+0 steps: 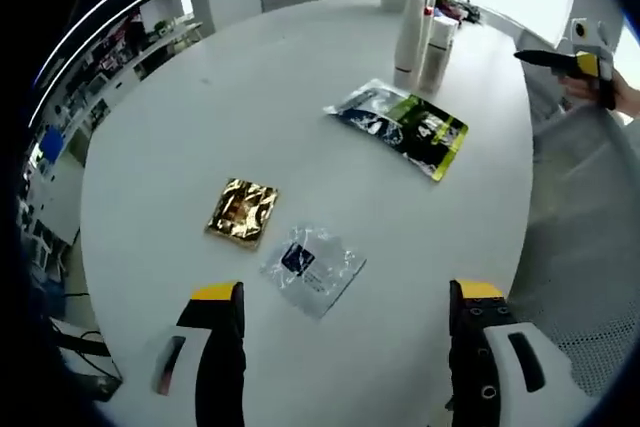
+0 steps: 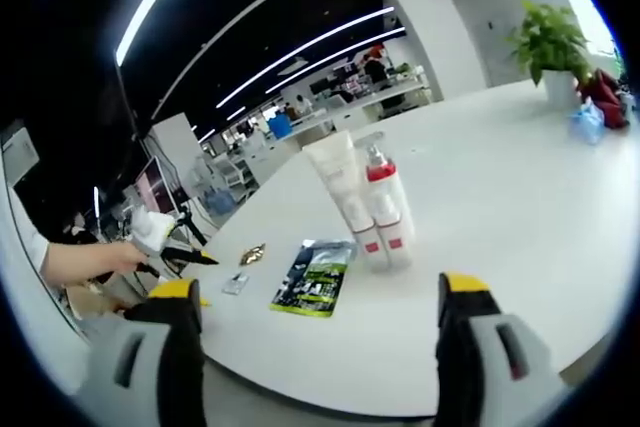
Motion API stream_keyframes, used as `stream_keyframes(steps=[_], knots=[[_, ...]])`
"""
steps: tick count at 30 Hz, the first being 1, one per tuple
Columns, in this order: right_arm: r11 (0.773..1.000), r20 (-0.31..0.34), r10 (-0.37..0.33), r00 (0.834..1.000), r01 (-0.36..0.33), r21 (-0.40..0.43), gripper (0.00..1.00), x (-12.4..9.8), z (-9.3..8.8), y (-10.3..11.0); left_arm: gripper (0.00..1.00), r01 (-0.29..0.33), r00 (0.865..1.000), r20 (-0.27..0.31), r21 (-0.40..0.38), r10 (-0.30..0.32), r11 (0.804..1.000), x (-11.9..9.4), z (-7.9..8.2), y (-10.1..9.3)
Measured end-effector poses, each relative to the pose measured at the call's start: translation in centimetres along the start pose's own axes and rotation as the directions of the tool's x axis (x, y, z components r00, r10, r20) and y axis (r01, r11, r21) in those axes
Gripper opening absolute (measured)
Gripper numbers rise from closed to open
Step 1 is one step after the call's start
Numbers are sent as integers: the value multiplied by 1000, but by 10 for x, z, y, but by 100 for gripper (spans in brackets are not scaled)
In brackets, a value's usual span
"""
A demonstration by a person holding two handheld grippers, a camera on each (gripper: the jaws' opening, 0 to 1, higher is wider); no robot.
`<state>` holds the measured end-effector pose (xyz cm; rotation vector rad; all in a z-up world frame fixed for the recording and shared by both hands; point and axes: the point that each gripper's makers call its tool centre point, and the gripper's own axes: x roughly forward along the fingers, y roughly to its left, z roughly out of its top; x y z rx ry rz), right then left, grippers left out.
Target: Arrange the skincare products in the storage area until every visible bottle or jar stands upright without overlapping.
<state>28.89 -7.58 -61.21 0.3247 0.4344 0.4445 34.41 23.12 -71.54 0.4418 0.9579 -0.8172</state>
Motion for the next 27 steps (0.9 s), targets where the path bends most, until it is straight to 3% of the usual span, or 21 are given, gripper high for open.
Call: stream_keyframes(steps=[10, 16, 27], knots=[[1000, -5, -12, 1000, 12, 4, 98, 0, -1, -2, 72, 78, 993, -102, 110, -66, 991, 18, 2, 9], [1000, -6, -19, 1000, 19, 6, 98, 0, -1, -3, 65, 127, 981, -170, 199, -94, 972, 26, -1, 11], [999, 1, -40, 999, 40, 10, 98, -1, 0, -7, 53, 171, 972, -205, 260, -118, 950, 35, 1, 19]])
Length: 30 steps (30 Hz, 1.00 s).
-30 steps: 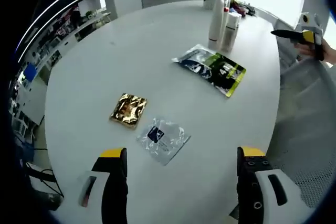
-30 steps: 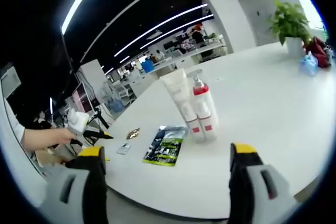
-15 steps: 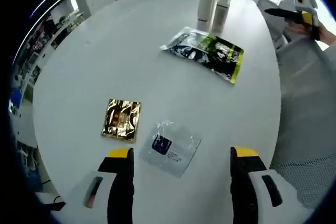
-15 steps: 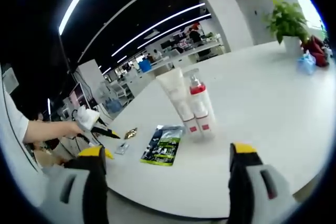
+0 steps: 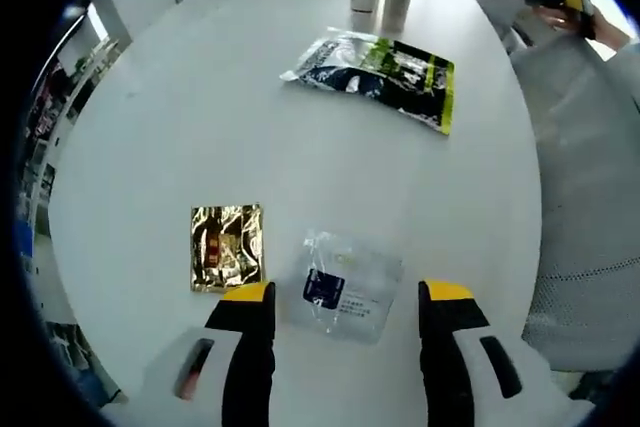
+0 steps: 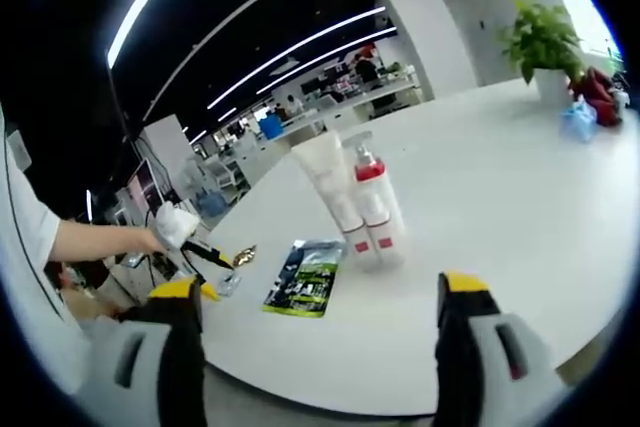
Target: Arrange the skincare products in the storage area until every visible bottle or jar stands upright without overlapping.
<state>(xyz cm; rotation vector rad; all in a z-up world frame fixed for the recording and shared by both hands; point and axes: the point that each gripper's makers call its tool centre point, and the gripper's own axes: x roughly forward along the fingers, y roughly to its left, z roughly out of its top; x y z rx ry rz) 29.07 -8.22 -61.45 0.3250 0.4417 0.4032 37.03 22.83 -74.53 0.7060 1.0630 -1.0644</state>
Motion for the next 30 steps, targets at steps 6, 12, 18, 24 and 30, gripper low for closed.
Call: stream_keyframes(steps=[6, 12, 18, 24, 30], knots=[[1000, 3, -7, 1000, 7, 1, 98, 0, 0, -1, 50, 3, 1000, -19, 54, -2, 999, 0, -2, 3], [1000, 4, -10, 1000, 10, 2, 98, 0, 0, -2, 45, 13, 1000, -24, 105, -10, 994, 0, -2, 1], [1000, 7, -10, 1000, 10, 1, 98, 0, 1, -2, 38, 12, 1000, -25, 99, -9, 995, 0, -2, 1], [1000, 10, -13, 1000, 13, -1, 97, 0, 1, -3, 38, -5, 1000, -28, 57, 7, 998, 1, 0, 2], [1000, 13, -11, 1000, 11, -4, 97, 0, 2, -2, 36, -31, 1000, -2, 11, 31, 999, -3, 8, 7]])
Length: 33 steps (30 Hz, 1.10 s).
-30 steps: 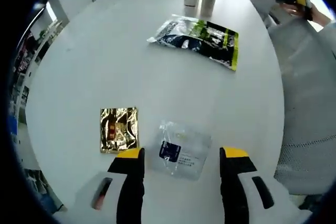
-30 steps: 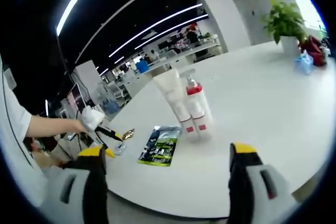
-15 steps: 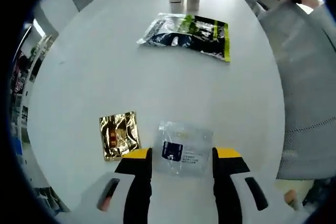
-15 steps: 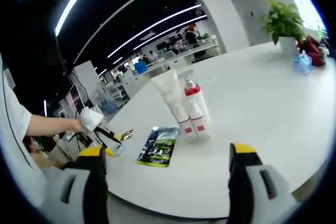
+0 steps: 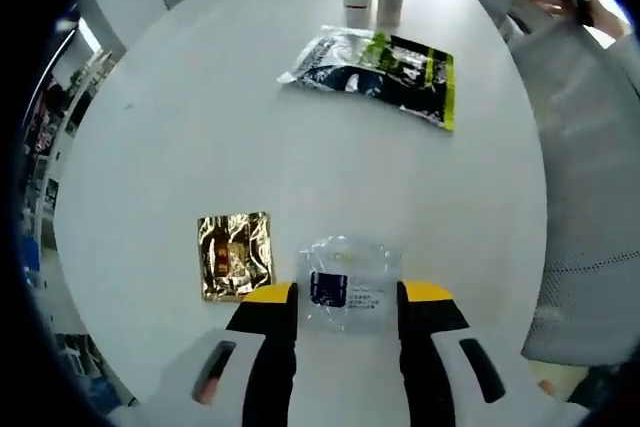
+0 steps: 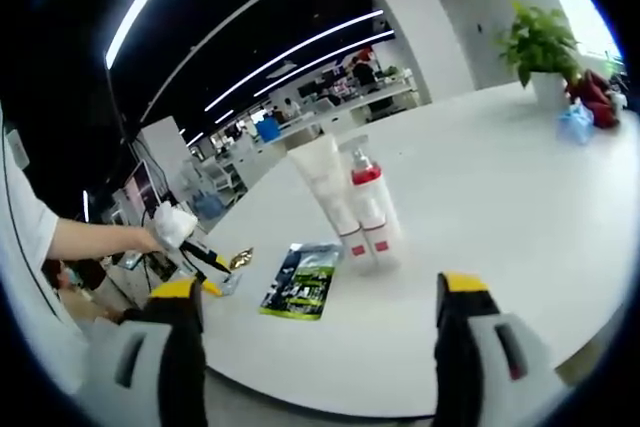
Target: Arrange the skincare products in the storage area until every visible bottle or jar stands upright without overlapping.
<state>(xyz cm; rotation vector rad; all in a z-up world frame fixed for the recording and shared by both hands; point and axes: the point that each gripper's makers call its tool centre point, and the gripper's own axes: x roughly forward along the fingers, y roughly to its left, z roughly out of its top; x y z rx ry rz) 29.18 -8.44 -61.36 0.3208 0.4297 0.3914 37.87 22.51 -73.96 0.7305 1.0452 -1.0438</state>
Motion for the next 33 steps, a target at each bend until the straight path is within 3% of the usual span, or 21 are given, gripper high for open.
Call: stream_keyframes(steps=[6, 20, 33], knots=[[1000, 1, 7, 1000, -7, -3, 97, 0, 0, 2, 36, -14, 1000, 11, -30, 14, 999, -8, 5, 2], [999, 14, 40, 999, -39, -9, 97, 0, 2, 7, 36, -24, 998, 49, -220, 36, 975, -24, 13, -8], [998, 15, 60, 998, -60, -35, 97, 0, 3, 12, 36, -31, 997, 53, -438, 60, 898, -22, 21, -26]])
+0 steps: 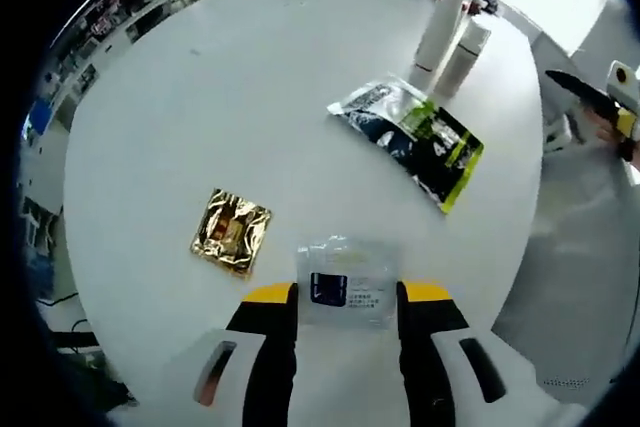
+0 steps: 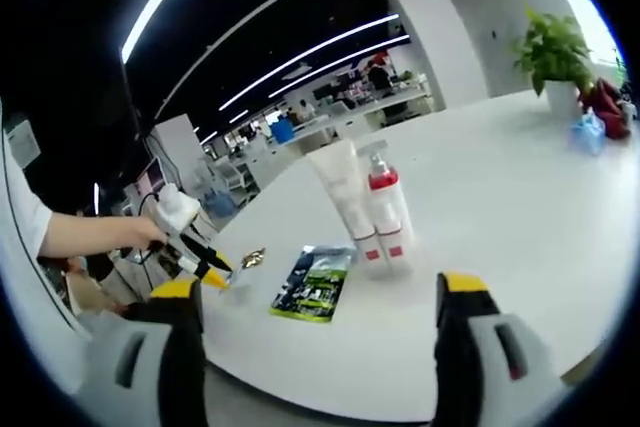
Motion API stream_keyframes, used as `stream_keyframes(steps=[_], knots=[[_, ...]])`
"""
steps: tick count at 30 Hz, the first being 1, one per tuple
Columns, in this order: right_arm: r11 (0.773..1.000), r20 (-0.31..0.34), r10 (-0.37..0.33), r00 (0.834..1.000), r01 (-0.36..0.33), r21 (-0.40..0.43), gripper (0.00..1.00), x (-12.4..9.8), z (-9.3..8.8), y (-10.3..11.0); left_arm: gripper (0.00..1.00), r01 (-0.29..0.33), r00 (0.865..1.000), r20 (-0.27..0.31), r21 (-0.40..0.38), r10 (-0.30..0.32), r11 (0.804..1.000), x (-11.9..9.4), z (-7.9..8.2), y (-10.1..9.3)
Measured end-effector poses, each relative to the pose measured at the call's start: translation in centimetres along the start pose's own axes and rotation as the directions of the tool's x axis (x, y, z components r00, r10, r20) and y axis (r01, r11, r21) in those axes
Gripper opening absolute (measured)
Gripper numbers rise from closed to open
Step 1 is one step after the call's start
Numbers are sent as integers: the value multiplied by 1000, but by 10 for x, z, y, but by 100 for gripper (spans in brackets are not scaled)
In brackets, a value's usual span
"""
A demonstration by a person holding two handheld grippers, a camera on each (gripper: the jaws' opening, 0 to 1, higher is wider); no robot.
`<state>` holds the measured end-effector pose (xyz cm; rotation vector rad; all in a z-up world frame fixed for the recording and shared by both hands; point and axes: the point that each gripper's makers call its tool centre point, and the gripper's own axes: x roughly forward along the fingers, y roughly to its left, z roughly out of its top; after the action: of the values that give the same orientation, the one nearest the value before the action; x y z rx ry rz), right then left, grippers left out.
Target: Arrange the skincare products in the storage area until every visible bottle or jar stands upright without overlapping.
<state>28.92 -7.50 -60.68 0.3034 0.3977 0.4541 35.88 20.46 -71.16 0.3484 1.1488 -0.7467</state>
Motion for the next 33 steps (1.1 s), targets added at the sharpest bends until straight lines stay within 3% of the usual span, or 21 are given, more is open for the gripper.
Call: stream_keyframes(steps=[6, 11, 19, 21, 26, 31, 33], knots=[[1000, 0, 15, 1000, -15, 0, 97, 0, 0, 2, 36, -21, 999, 30, -169, 27, 985, 4, 2, -6], [999, 1, 37, 999, -37, 2, 98, 0, 0, 6, 36, -42, 998, 28, -210, 49, 977, 8, 2, -12], [998, -10, 56, 998, -56, -7, 98, 1, -2, 10, 36, -29, 995, 84, -338, 61, 941, 14, 14, -23], [998, -10, 64, 998, -64, -7, 98, 1, -2, 11, 36, -34, 993, 93, -375, 75, 926, 16, 16, -23], [997, -11, 78, 997, -78, -6, 97, 1, -2, 13, 37, -42, 984, 131, -491, 122, 870, 21, 22, -26], [995, -18, 95, 995, -95, -9, 97, 1, -3, 16, 36, -87, 968, 141, -578, 205, 811, 27, 24, -28], [995, -19, 102, 995, -103, -8, 97, 1, -3, 17, 36, -98, 966, 139, -590, 220, 802, 29, 25, -30]])
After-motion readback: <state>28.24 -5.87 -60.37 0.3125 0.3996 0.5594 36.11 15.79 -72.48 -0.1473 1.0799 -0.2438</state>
